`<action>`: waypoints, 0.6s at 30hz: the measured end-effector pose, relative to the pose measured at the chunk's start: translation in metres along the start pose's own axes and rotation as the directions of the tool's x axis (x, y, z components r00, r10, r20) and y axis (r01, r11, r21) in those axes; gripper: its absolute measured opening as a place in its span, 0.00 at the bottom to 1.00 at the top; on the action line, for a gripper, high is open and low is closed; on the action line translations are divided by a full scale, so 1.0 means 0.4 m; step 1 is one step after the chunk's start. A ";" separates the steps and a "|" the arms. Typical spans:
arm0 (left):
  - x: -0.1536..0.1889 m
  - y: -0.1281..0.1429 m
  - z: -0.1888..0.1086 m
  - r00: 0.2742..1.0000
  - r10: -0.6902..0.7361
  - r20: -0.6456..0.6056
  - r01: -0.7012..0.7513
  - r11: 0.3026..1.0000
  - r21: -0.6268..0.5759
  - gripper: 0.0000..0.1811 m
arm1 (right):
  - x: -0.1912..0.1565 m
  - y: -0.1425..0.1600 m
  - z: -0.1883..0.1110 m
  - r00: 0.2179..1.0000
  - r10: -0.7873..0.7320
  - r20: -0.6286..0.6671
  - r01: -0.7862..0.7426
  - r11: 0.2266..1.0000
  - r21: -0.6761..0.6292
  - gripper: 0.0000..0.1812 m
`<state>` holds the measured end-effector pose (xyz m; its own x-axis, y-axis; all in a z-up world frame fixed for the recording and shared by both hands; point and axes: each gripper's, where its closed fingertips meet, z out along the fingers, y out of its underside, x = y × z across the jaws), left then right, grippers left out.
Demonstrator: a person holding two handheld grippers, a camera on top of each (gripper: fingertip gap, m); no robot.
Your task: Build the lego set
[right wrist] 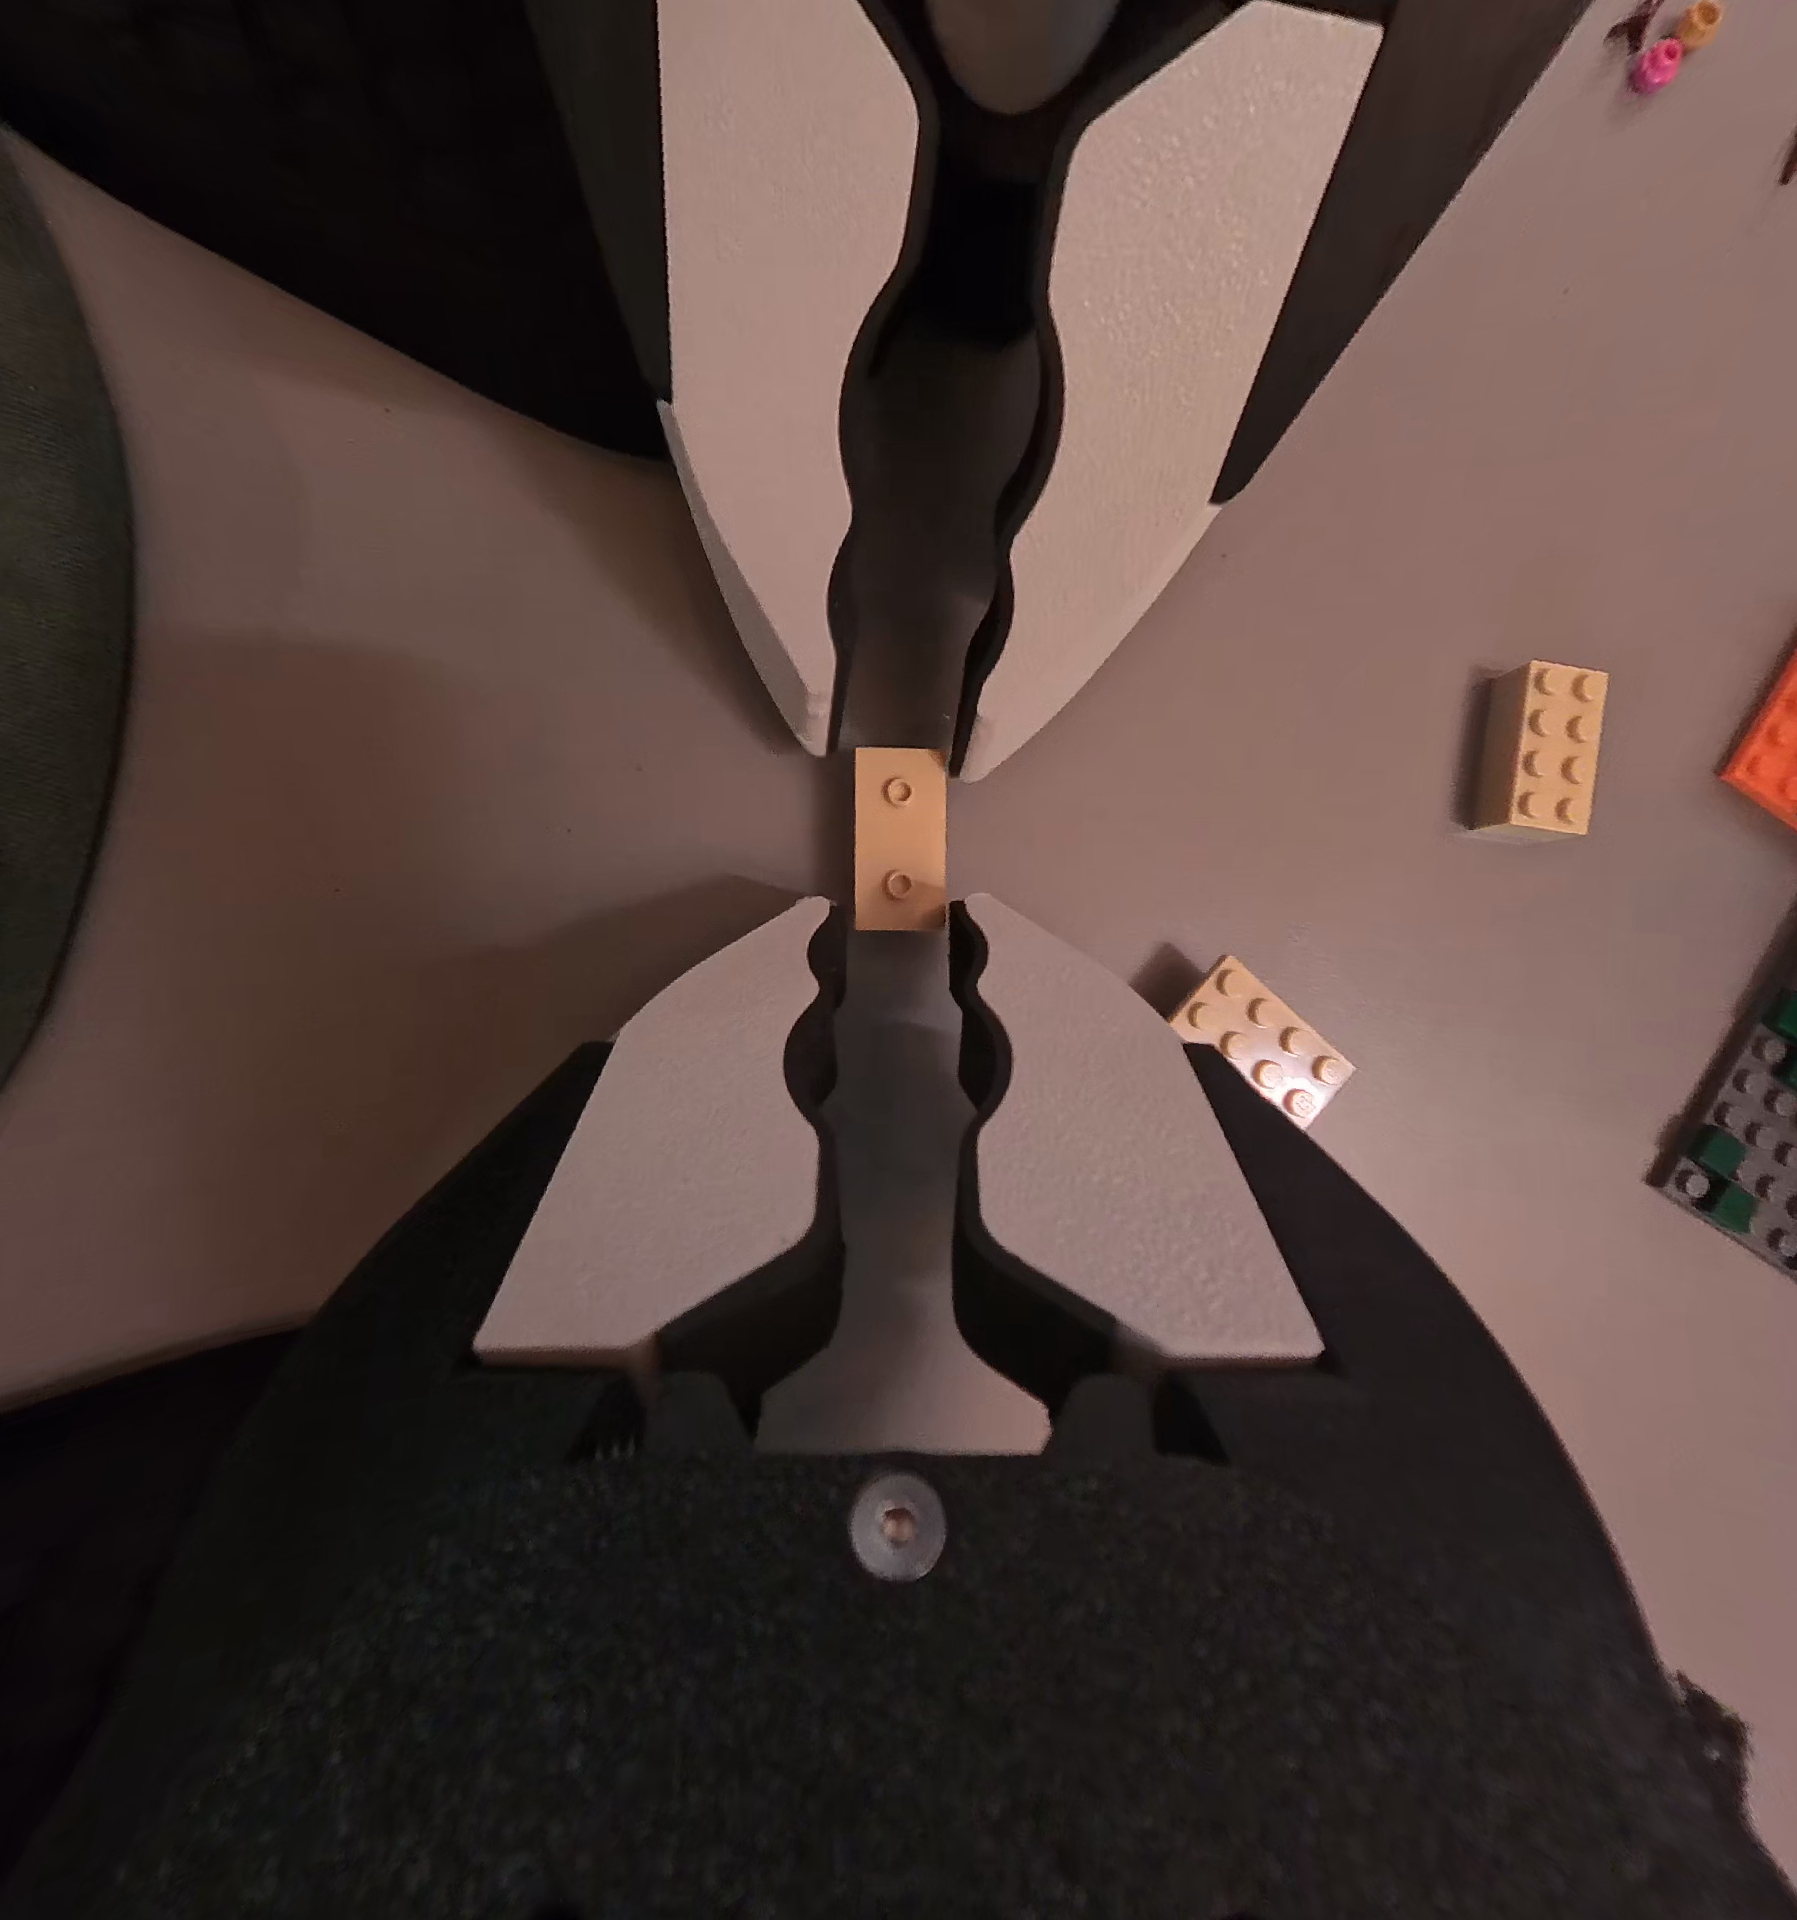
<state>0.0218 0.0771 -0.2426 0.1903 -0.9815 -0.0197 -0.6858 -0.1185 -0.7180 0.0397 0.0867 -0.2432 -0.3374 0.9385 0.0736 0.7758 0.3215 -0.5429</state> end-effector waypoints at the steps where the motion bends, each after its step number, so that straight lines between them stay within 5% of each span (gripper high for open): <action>1: -0.001 -0.001 0.001 1.000 -0.008 0.001 0.008 1.000 0.002 0.11 | 0.000 0.000 0.001 1.000 0.000 0.000 0.000 1.000 -0.001 0.10; 18: -0.005 0.007 0.011 0.997 -0.077 0.013 0.078 0.993 -0.084 0.09 | -0.002 0.005 0.004 1.000 0.005 0.008 -0.004 1.000 -0.031 0.09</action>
<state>0.0226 0.0793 -0.2476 0.2515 -0.9675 0.0270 -0.7255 -0.2069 -0.6564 0.0407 0.0865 -0.2456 -0.3379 0.9390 0.0646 0.7933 0.3211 -0.5173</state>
